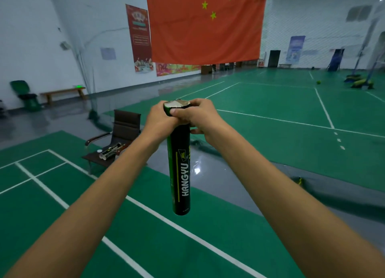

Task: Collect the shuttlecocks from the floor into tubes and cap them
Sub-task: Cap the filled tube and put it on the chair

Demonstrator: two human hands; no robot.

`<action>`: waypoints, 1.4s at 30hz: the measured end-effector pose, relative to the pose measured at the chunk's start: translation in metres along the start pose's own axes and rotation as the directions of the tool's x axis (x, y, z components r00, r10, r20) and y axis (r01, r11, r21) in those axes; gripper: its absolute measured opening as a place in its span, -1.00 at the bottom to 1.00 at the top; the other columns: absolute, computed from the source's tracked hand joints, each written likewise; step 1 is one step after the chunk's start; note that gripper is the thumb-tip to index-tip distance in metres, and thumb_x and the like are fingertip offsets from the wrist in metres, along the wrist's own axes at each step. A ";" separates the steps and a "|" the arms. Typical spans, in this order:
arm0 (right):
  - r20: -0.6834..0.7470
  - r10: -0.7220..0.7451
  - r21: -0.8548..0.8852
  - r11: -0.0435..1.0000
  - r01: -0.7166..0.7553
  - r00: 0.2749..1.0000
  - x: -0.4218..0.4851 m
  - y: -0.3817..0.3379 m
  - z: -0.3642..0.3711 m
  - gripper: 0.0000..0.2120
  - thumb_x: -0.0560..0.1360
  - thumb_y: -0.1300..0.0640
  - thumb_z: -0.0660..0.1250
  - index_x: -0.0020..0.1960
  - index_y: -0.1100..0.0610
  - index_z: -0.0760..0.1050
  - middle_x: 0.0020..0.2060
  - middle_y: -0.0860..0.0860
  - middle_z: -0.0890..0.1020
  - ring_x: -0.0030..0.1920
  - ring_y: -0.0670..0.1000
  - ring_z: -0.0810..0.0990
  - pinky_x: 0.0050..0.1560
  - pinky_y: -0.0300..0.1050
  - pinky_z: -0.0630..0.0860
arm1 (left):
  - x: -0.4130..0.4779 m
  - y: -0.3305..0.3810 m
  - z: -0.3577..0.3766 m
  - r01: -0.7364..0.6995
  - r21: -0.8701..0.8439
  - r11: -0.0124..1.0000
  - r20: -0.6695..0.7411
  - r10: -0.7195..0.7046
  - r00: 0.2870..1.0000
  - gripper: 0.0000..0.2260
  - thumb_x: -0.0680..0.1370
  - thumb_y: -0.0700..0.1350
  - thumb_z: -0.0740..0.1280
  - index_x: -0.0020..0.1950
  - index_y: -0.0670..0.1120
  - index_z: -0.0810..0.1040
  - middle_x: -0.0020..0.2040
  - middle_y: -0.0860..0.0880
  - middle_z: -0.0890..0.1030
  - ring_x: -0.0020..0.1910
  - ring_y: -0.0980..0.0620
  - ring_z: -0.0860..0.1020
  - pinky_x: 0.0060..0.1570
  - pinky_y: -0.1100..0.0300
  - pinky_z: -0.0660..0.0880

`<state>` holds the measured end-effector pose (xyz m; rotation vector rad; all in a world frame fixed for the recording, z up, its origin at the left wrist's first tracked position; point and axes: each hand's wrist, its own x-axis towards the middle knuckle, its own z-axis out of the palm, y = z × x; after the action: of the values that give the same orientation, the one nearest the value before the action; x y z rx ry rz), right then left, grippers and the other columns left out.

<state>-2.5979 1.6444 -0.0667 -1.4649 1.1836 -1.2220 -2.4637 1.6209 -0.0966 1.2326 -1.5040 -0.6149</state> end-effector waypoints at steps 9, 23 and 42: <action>0.095 0.000 -0.033 0.999 0.003 0.995 0.137 0.027 0.050 -0.70 0.41 0.12 0.58 0.00 0.07 0.50 0.03 0.10 0.68 0.03 0.10 0.67 -0.12 -0.06 0.57 | 0.113 -0.072 -0.022 0.032 0.051 0.998 -0.066 -0.029 0.997 -0.65 0.46 -0.23 0.56 0.17 -0.08 0.54 -0.07 0.07 0.63 -0.12 0.15 0.61 -0.29 0.46 0.48; 0.230 -0.028 0.017 1.000 0.024 0.973 0.350 0.050 0.186 -0.63 0.35 0.11 0.62 0.04 0.10 0.51 -0.01 0.11 0.69 0.00 0.10 0.70 0.00 0.04 0.66 | 0.285 -0.183 -0.114 0.123 0.075 0.990 -0.198 -0.106 0.975 -0.60 0.44 -0.23 0.58 0.23 -0.14 0.57 0.02 -0.08 0.69 -0.03 0.00 0.67 -0.12 0.24 0.59; 0.278 -0.266 -0.098 0.948 0.302 0.923 0.593 0.074 0.530 -0.32 0.39 -0.08 0.55 0.43 0.06 0.39 0.27 0.04 0.58 0.25 0.05 0.56 0.29 0.02 0.53 | 0.507 -0.415 -0.379 0.175 0.110 0.978 -0.363 -0.125 0.923 -0.62 0.36 -0.11 0.50 0.17 -0.04 0.60 0.01 -0.03 0.70 0.01 -0.04 0.67 -0.05 0.08 0.59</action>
<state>-2.0437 1.0708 -0.1167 -1.8922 0.9127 -1.1062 -1.9170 1.0986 -0.1338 1.4908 -1.1715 -0.3625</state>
